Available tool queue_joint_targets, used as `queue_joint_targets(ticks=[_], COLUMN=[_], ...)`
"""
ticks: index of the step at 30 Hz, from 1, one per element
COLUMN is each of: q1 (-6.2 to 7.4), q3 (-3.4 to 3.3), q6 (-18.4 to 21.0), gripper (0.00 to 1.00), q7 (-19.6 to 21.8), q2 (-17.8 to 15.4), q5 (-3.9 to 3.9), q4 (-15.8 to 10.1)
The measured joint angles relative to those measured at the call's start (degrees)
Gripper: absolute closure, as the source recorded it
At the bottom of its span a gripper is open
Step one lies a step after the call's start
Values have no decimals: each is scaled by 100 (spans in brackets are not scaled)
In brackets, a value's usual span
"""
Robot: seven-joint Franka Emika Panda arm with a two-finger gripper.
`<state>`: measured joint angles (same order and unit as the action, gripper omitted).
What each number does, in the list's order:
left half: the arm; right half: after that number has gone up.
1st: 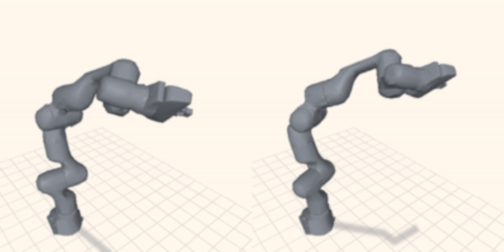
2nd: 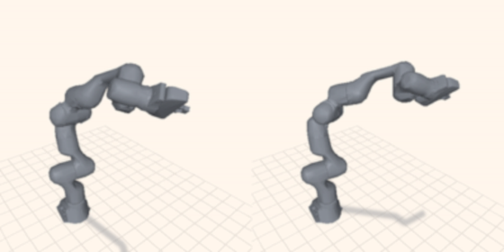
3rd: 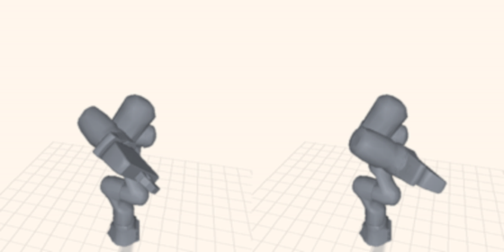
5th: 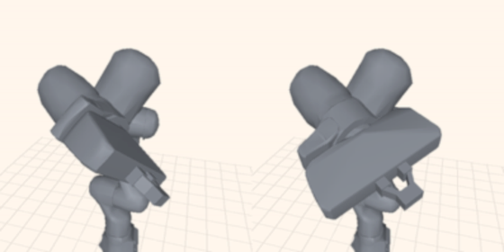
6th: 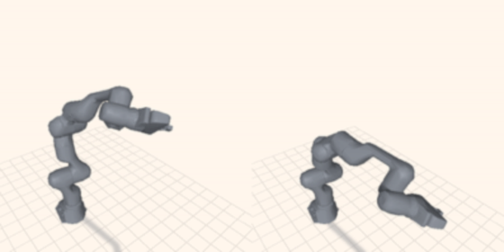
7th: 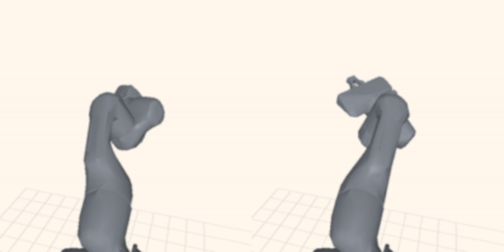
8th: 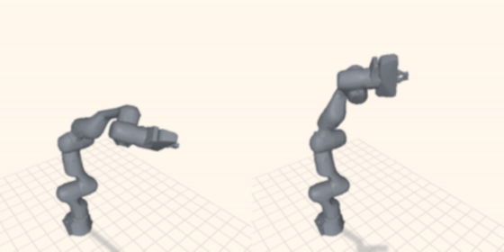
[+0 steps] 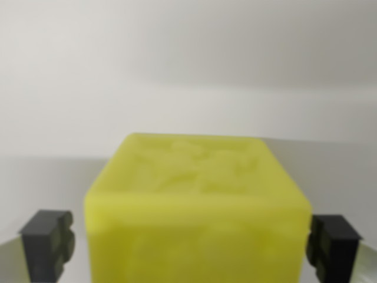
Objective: Pick yellow cube
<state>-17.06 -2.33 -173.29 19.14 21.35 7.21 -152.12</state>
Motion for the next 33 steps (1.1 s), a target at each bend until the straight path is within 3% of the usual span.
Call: queue_joint_targets(ticks=[5,6,10,12,16,23,33], q1=[47,99,109,120,108,11,-60], q3=[-16,-47,-58,-79,-102,-77,-56], q6=[-33,-32,-6,44,187,451,857], gripper=[0,100,100,100,100,100,100], q7=[-93,-167,-160,-130,-2,232,397], q2=[50,52,18,-56,-257,-617,-1119], q5=[119,219,216,179,10,-302,-523], q4=[19,21,12,-9,-67,-156,-250])
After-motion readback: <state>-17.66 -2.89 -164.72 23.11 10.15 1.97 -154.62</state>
